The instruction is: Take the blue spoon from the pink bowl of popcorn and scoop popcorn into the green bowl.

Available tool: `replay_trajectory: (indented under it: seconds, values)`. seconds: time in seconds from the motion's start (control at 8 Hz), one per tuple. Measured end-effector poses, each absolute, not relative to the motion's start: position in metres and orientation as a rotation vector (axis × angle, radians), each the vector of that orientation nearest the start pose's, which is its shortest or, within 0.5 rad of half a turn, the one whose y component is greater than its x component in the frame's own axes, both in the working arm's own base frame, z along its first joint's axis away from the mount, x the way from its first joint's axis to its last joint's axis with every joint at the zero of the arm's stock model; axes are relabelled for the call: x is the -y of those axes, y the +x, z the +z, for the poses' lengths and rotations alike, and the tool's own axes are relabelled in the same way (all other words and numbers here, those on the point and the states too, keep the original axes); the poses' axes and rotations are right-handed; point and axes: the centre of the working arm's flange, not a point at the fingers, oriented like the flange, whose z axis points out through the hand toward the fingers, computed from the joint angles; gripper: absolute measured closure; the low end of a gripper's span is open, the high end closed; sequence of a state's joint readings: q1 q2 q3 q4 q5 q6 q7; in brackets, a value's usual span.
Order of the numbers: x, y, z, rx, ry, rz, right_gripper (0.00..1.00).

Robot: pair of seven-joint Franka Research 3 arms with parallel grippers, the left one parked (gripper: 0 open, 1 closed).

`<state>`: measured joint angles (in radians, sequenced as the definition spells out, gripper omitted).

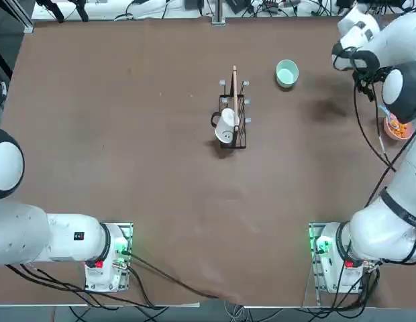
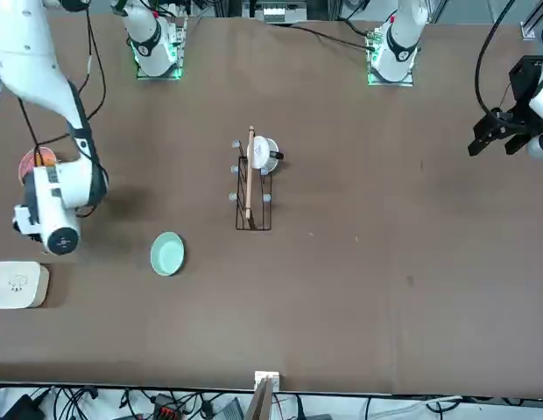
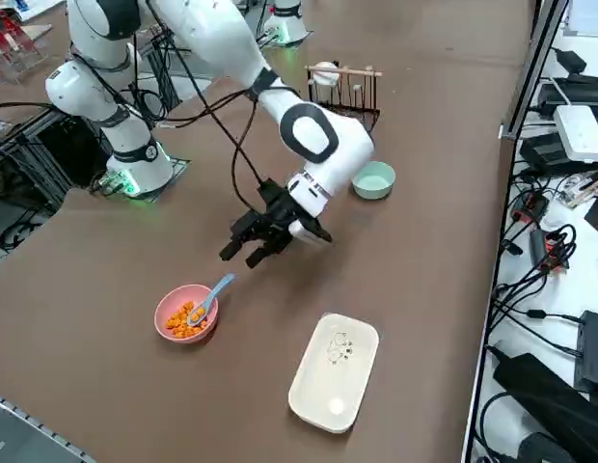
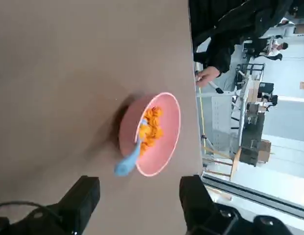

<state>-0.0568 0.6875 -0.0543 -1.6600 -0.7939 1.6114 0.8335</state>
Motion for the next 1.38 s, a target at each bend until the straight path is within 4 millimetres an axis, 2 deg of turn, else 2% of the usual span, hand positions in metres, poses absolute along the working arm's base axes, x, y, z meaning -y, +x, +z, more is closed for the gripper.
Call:
replay_trajectory:
  seconds: [0.5,0.75,0.88,1.12,1.38]
  values:
    - [0.141,0.569,0.162,0.580,1.935,-0.355,0.01]
    - [0.142,0.557,0.149,0.574,1.904,-0.324,0.05]
    - [0.142,0.556,0.147,0.582,1.896,-0.314,0.08]
    - [0.143,0.556,0.144,0.590,1.872,-0.278,0.28]
    - [0.144,0.552,0.127,0.587,1.825,-0.229,0.32]
